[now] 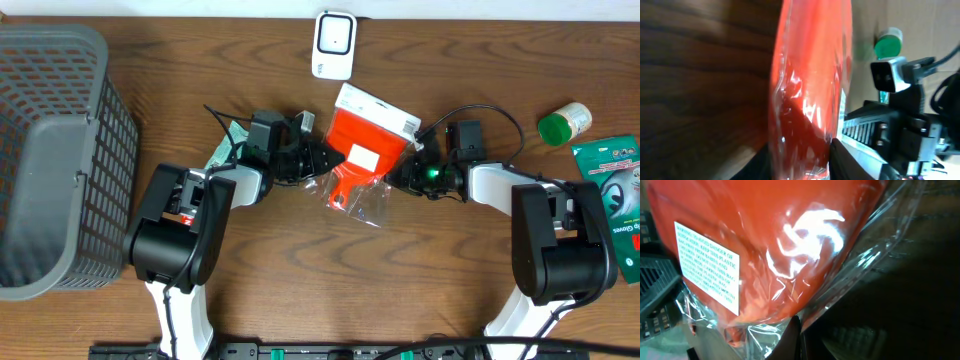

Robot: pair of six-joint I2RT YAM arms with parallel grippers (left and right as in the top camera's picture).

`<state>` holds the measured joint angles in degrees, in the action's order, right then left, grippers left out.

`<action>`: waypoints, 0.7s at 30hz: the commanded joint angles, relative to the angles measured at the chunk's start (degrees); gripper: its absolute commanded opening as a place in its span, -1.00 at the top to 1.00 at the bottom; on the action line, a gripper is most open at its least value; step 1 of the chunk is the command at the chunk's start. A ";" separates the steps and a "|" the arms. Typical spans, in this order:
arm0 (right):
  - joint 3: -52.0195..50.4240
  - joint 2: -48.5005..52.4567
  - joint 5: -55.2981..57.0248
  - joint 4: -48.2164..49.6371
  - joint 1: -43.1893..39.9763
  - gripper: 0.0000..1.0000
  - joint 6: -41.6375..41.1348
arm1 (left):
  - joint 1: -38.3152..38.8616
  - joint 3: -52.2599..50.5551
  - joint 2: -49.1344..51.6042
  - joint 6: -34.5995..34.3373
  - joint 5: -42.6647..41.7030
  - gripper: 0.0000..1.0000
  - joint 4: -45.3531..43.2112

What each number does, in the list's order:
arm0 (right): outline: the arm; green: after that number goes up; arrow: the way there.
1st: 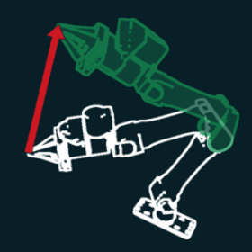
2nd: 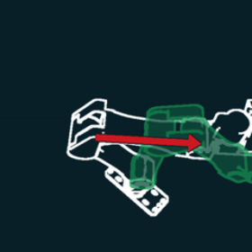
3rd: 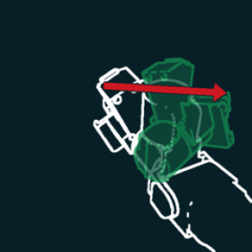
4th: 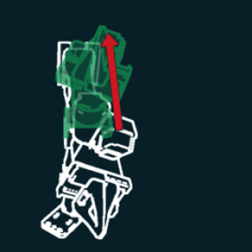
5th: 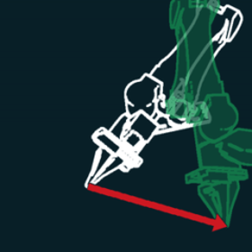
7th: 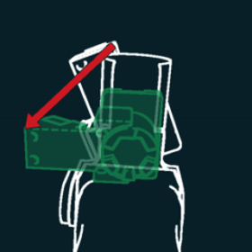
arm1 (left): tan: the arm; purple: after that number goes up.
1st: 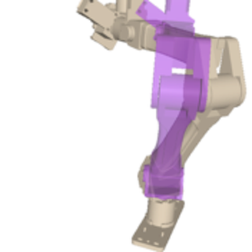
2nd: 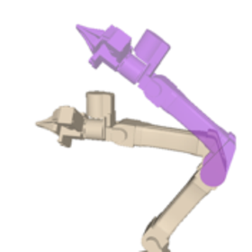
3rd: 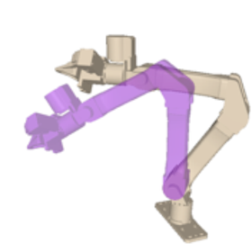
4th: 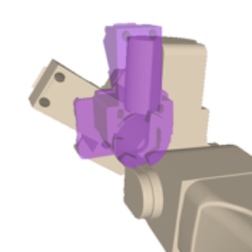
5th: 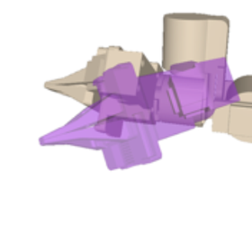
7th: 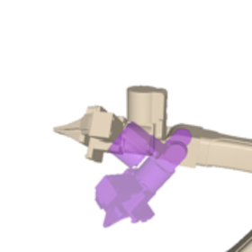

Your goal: Scan the item barcode

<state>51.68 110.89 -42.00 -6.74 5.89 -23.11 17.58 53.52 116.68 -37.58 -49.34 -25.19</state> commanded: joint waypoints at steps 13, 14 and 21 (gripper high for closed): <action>-1.09 -2.34 -3.54 2.67 0.42 0.98 2.62 | 0.92 -0.90 1.31 -3.26 1.79 0.59 -0.94; -1.09 -3.17 -3.54 2.67 0.42 0.98 2.67 | 0.92 -0.90 1.31 -3.30 1.53 0.59 -1.14; -1.09 -9.94 -2.84 0.37 0.42 0.98 3.65 | 0.74 -0.90 1.29 -4.00 -2.69 0.61 -5.40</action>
<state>50.59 104.99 -43.22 -5.45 5.91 -21.21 17.98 53.32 116.77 -41.17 -50.30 -30.09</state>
